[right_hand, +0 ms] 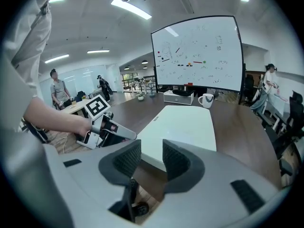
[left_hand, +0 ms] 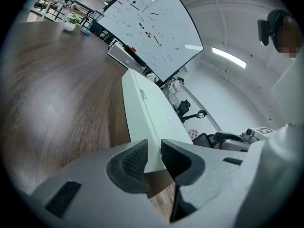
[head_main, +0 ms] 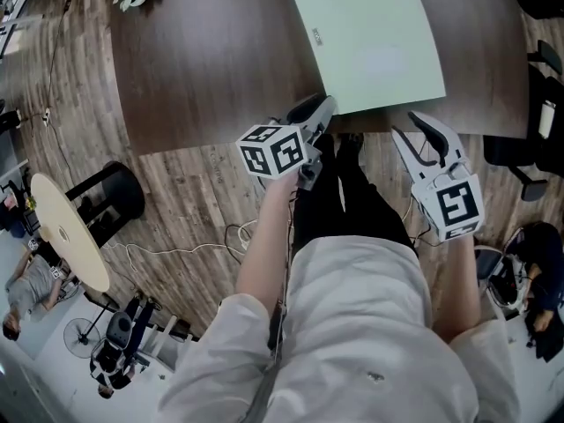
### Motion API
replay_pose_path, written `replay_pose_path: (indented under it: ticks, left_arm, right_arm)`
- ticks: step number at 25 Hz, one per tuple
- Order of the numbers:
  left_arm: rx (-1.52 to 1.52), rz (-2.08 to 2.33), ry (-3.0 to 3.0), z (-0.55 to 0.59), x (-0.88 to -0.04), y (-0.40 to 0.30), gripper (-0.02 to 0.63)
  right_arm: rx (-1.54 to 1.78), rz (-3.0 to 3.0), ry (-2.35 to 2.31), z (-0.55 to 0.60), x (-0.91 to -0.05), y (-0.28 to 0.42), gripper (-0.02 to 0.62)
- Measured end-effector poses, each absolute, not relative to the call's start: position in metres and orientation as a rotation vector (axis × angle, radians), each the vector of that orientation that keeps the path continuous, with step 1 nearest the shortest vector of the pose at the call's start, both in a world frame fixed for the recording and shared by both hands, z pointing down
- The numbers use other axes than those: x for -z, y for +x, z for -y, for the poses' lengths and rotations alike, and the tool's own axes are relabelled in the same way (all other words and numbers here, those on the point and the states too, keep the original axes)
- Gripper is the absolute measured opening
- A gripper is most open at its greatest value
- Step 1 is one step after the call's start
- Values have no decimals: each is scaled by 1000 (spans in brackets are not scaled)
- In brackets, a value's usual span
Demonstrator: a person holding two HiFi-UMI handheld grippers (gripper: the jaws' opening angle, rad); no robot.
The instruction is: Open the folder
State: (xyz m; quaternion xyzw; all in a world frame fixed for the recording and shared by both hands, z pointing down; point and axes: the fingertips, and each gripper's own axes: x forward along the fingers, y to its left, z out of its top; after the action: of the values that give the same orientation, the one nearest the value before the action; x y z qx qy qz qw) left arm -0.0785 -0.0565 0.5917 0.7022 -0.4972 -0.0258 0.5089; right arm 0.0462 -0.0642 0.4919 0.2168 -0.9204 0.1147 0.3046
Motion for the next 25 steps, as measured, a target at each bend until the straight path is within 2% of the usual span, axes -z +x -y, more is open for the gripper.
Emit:
replay_pose_path:
  ticks: [10,20,25]
  left_arm:
    - [47,1168,1665,57,-596,-80,118]
    - [41,1150,1656,58,-596,-79,118]
    - [47,1156,1653,57,-596,-80,118]
  right_arm:
    - [-14,2345,535,72,-509,50,141]
    - [333,2233,485,70,-528,47,143]
    - [371,2241,488,71,-533,42,143]
